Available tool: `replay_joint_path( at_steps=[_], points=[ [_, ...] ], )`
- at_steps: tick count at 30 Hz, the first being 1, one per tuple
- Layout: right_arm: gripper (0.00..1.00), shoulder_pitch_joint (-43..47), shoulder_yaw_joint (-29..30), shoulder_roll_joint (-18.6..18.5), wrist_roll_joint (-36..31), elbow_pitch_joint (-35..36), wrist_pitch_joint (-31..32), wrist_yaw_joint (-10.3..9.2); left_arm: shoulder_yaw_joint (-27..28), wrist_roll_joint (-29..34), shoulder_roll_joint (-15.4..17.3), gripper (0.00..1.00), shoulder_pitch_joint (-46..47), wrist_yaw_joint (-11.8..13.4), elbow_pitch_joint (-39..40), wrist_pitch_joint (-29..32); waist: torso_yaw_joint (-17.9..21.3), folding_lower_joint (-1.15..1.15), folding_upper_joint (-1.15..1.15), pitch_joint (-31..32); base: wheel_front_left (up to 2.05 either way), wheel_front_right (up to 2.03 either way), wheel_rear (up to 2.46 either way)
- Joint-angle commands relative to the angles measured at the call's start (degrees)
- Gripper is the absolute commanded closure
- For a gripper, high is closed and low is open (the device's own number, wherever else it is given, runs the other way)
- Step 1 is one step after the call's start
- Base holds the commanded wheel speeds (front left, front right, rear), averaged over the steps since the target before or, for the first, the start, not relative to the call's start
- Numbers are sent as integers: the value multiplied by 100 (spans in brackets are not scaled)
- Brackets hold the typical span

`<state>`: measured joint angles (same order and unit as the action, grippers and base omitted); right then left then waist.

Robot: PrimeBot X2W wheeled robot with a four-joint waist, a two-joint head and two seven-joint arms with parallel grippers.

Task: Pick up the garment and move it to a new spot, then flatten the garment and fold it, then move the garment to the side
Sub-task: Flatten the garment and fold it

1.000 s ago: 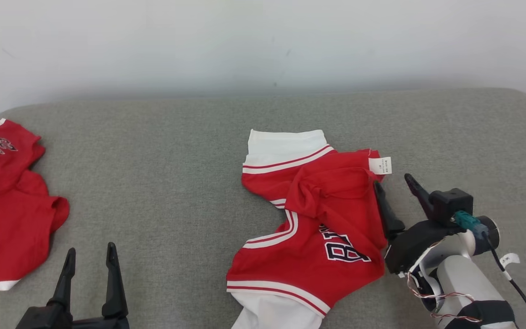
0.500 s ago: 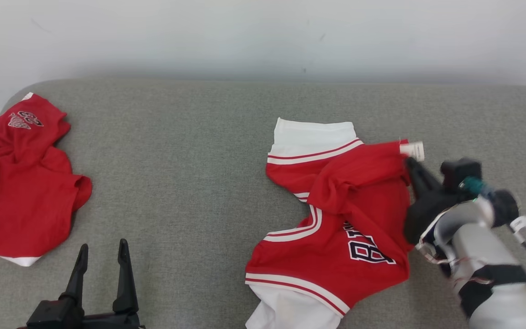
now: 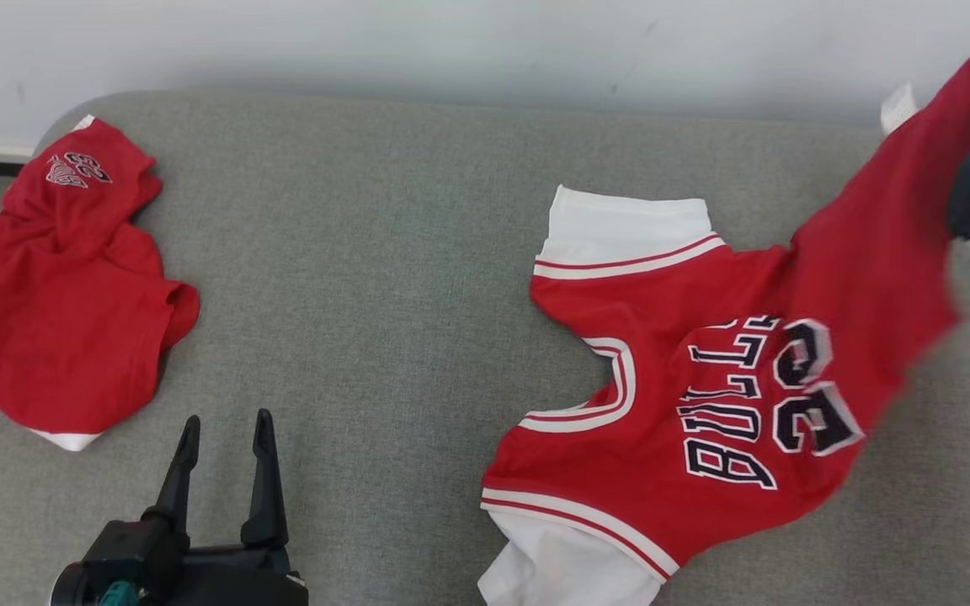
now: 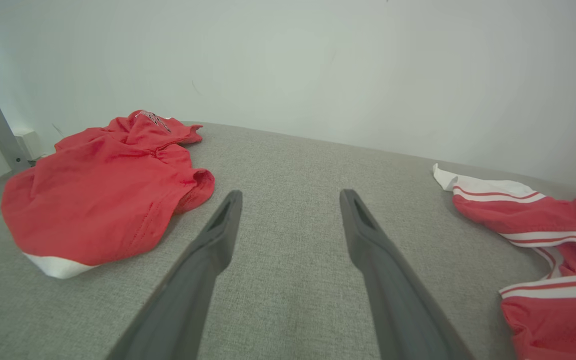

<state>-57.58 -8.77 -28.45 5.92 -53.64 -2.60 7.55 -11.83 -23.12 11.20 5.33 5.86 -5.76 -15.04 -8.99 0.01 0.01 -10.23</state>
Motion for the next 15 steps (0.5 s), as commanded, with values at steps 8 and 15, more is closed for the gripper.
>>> replay_joint_path(
  at_steps=[8,15],
  points=[
    [0,-743,83,-126,-356,-907,98,-13,91,150,-165,0,215,-139,-133,-17,-142,-1,-1,-293,0,0,0],
    [0,-794,46,-36,-403,-1247,-165,-13,202,243,-196,0,140,-206,-199,-17,39,-1,-1,-100,0,0,0]
  ],
)
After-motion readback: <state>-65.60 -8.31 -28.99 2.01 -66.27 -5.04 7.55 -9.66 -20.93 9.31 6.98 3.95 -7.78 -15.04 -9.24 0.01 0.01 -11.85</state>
